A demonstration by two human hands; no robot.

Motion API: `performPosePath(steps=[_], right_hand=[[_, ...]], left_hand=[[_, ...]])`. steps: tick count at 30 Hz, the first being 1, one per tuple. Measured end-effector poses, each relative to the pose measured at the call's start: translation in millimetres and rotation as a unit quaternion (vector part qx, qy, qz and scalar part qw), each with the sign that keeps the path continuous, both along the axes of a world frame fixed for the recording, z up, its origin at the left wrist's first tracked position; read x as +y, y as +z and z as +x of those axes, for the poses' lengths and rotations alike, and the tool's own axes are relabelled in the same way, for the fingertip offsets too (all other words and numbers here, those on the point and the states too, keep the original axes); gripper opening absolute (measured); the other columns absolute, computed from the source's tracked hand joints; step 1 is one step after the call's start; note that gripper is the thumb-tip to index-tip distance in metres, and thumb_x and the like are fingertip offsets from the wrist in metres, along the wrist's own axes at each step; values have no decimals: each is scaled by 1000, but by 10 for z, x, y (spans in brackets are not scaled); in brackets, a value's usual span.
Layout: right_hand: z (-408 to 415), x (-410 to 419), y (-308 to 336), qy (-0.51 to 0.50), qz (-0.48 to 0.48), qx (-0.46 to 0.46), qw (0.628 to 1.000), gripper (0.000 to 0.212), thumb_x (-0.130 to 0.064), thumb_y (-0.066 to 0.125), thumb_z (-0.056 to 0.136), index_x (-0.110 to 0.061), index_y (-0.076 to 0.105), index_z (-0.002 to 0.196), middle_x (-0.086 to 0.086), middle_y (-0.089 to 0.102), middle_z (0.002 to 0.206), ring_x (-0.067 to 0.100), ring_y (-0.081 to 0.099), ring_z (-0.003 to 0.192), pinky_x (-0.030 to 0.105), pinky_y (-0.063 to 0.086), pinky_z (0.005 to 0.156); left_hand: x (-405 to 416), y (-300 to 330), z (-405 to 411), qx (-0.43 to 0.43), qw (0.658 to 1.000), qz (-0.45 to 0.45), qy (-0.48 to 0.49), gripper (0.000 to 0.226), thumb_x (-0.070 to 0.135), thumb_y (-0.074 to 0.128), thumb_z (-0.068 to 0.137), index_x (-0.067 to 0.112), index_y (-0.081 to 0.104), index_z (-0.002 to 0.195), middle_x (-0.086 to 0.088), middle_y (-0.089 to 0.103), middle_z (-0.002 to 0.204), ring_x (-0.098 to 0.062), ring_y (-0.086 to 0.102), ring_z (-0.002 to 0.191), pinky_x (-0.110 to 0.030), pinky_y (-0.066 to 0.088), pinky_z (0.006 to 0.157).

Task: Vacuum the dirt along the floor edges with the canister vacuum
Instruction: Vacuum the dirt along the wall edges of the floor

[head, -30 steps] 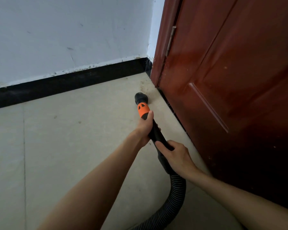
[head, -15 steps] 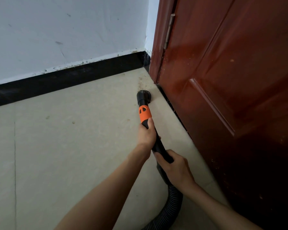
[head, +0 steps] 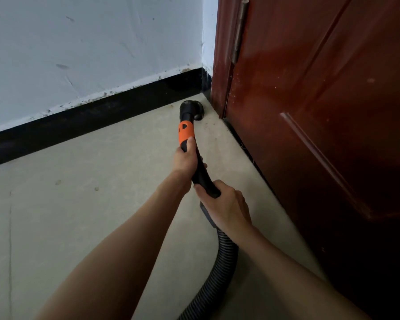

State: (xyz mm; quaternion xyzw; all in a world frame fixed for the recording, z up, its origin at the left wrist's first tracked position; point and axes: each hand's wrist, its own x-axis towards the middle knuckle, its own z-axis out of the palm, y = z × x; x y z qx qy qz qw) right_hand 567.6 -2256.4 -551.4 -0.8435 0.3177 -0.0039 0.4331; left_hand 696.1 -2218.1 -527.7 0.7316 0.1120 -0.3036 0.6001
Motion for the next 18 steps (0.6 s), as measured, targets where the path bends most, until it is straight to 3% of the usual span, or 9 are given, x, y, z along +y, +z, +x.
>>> performPosePath(steps=[12, 18], right_hand=[[443, -260, 57, 3, -60, 11, 998, 42, -64, 50, 89, -23, 52, 78, -6, 54, 64, 9, 51, 58, 26, 33, 49], [456, -237, 121, 10, -62, 17, 998, 45, -63, 49, 90, -19, 55, 83, -3, 56, 67, 18, 58, 64, 28, 39, 55]], left_hand=[[-269, -7, 436, 18, 999, -47, 0, 37, 42, 39, 99, 6, 42, 109, -8, 52, 79, -19, 58, 61, -29, 50, 55], [-263, 37, 458, 34, 998, -47, -13, 37, 43, 39, 99, 8, 40, 110, -9, 53, 82, -19, 58, 64, -30, 50, 57]])
